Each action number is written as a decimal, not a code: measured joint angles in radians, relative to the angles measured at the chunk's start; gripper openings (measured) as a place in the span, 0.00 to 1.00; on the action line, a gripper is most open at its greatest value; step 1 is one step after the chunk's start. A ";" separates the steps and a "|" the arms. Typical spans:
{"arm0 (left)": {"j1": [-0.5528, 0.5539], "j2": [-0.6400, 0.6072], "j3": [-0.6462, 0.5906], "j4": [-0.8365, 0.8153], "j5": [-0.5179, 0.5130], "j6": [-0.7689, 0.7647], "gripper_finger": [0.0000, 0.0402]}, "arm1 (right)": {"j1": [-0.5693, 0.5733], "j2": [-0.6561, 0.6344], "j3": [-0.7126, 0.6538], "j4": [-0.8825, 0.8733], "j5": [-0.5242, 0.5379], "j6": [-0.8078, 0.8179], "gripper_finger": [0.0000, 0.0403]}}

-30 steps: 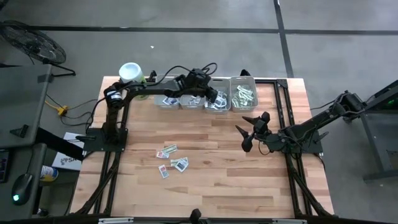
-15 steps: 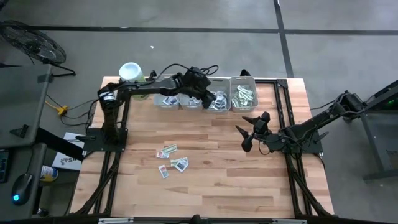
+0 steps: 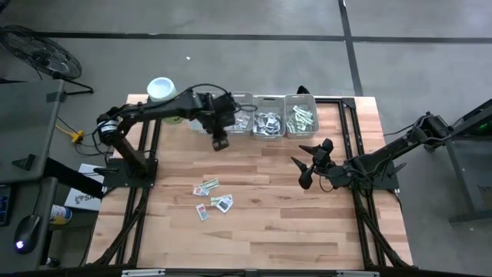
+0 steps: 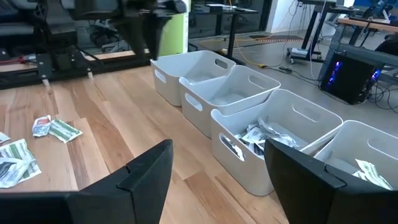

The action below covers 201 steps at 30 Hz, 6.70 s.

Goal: Pick & Place First Aid Supplies
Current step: Put the bandage into the right gray bin

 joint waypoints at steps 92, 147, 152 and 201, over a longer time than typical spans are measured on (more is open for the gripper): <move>-0.495 0.142 -0.436 0.316 -0.142 -0.363 0.29 | 0.000 0.000 0.000 -0.061 -0.177 0.005 0.61; -0.495 0.059 -0.275 1.400 -0.717 0.288 0.00 | -0.001 0.016 0.000 0.177 -0.143 -0.102 0.61; -0.495 0.059 -0.275 1.528 -0.680 0.343 0.00 | -0.040 0.083 0.000 0.351 -0.174 -0.188 0.61; -0.495 0.058 -0.274 1.529 -0.712 0.406 0.14 | -0.314 0.496 0.075 0.885 -0.537 -0.232 0.01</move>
